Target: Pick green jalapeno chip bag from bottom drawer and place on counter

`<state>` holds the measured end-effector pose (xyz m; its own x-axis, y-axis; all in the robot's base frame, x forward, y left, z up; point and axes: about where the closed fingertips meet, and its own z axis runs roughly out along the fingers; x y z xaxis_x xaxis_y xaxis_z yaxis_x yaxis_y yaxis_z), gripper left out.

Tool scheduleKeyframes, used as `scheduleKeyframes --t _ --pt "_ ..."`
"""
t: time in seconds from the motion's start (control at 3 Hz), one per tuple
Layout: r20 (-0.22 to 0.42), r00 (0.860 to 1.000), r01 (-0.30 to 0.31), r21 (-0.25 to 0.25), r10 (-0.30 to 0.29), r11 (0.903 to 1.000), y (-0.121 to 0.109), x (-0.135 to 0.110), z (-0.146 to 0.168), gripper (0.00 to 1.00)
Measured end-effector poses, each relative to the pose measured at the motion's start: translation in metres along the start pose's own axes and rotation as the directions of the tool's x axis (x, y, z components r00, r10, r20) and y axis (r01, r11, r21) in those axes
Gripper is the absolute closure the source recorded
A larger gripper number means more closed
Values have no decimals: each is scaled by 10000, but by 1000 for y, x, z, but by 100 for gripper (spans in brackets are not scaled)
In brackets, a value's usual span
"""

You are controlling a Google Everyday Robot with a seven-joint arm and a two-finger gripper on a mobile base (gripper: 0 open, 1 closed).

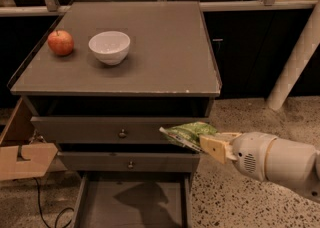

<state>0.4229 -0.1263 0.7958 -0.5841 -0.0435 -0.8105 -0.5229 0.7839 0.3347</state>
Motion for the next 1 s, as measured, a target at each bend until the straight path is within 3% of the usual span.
scheduleKeyframes --t 0.33,0.67,1.0 --pt "71 10000 37 43 -37 10000 -1 -5 -4 100" --pt "345 9991 242 82 -245 9997 0 -28 -14 100" --pt "570 9955 730 496 -757 9961 2 -57 -34 100"
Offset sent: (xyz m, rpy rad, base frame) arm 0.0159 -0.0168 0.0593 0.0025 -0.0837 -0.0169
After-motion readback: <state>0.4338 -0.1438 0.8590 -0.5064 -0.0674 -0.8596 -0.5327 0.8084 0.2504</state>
